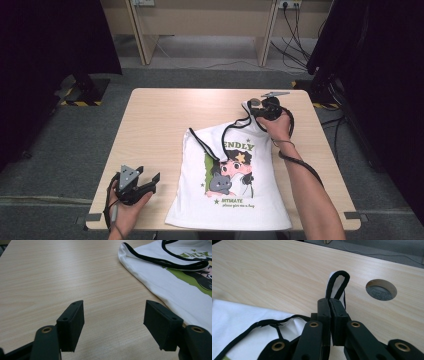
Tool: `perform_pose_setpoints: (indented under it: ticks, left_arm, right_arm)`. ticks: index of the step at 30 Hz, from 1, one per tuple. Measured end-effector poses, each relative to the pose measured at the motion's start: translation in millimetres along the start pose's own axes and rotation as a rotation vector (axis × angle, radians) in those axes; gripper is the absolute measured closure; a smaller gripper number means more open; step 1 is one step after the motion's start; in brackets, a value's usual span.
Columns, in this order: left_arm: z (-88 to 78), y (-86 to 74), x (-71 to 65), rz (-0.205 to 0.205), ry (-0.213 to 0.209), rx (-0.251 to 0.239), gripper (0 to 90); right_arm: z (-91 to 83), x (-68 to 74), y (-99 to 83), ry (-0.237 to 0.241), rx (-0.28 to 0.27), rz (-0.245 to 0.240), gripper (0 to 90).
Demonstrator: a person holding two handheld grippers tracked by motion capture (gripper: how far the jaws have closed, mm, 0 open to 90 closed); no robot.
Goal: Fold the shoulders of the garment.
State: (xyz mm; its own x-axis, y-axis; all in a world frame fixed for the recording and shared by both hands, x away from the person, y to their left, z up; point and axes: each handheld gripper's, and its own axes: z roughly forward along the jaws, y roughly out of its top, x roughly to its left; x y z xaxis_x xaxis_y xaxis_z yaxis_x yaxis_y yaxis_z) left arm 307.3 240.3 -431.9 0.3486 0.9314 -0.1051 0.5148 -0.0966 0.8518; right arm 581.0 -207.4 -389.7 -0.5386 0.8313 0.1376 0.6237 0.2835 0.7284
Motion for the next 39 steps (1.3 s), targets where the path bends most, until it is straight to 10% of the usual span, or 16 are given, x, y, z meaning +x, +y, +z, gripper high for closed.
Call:
perform_pose_setpoints:
  ticks: [23,39]
  left_arm:
    - [-0.5,-0.3,-0.2,-0.001,0.000,-0.001,32.3]
    - [-0.2,-0.2,-0.9,0.001,0.007,0.002,32.5]
  right_arm:
    - [-33.7,52.4,-25.1,0.124,-0.051,-0.160,87.3]
    - [-44.7,76.8,-72.6,0.226,0.100,-0.341,86.1]
